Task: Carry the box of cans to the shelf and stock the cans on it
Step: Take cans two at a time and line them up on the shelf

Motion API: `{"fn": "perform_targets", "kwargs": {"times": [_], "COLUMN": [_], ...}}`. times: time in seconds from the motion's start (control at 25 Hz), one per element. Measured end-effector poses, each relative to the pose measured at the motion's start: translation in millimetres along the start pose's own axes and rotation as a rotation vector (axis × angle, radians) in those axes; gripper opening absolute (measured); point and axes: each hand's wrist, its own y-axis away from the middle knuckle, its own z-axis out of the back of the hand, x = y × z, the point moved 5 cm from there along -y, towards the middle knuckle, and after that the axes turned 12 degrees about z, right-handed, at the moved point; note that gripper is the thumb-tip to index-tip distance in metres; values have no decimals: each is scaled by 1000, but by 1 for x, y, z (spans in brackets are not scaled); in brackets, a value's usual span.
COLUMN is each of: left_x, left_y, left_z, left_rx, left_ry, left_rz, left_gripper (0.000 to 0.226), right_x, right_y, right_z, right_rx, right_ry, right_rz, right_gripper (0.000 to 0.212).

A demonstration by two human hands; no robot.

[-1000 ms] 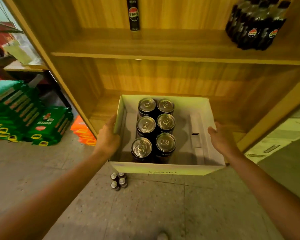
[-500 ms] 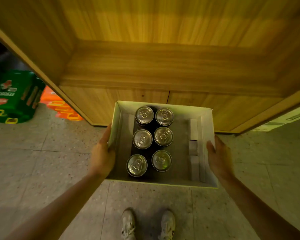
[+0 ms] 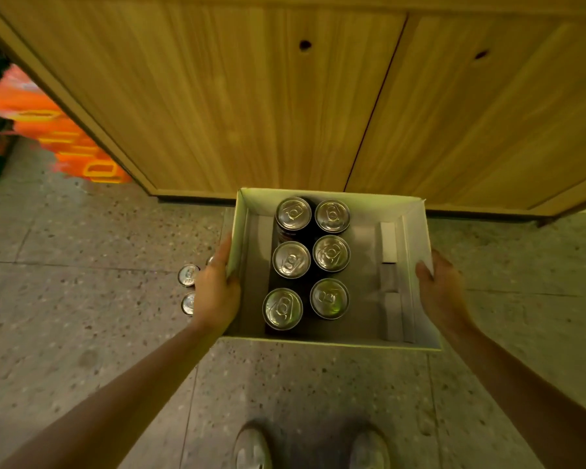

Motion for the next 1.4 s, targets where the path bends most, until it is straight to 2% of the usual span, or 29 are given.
{"fn": "perform_targets", "kwargs": {"times": [0.2,0.52,1.16,1.4], "left_x": [69,130,155,156], "left_y": [-56,-102,-123,-124], "left_z": [-69,-134,-162,-167], "left_rx": [6,25,-30,-3], "left_ry": [19,64,-36,-107], "left_rz": [-43,-35,-80,-109], "left_gripper": [61,57,58,61], "right_x": [-75,-137,-166,-170], "right_y": [-11,-24,-25,-26], "right_z": [-89,-165,-190,-195], "right_rx": [16,55,78,145], "right_ry": [40,61,74,51], "right_rz": [-5,22,19,4], "right_gripper": [30,31,30,39]}}
